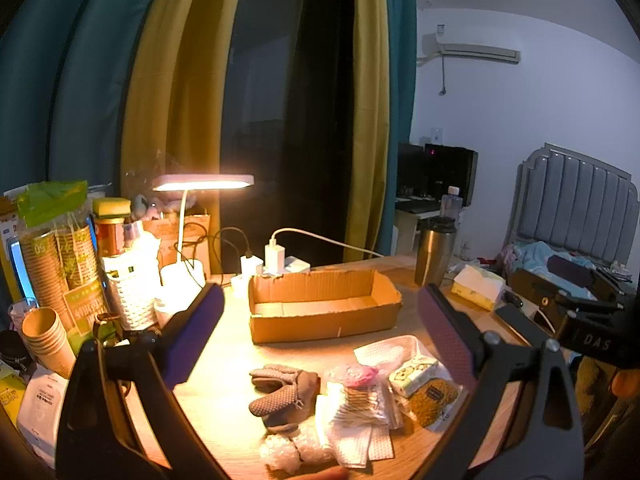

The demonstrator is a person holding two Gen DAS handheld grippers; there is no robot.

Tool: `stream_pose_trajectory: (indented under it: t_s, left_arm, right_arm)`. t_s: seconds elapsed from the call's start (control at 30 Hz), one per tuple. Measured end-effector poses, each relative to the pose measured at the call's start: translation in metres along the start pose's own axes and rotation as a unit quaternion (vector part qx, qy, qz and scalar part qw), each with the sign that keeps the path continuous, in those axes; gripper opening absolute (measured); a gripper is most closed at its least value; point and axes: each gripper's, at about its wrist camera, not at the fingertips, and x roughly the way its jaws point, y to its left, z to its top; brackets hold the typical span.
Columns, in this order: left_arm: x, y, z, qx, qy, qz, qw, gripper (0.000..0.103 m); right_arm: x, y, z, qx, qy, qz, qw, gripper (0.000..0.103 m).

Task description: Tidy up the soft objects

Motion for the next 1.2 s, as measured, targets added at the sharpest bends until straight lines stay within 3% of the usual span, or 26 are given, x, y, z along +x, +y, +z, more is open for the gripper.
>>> stream_pose_trajectory:
  t_s: [1.2]
  left_arm:
    - [-0.0002, 0.0045, 0.0008, -0.009, 0.006, -0.001, 0.9999, 0.098]
  right_arm:
    - [0.0021, 0.0039, 0.0008, -0.003, 0.004, 0.003, 1.0, 0.09]
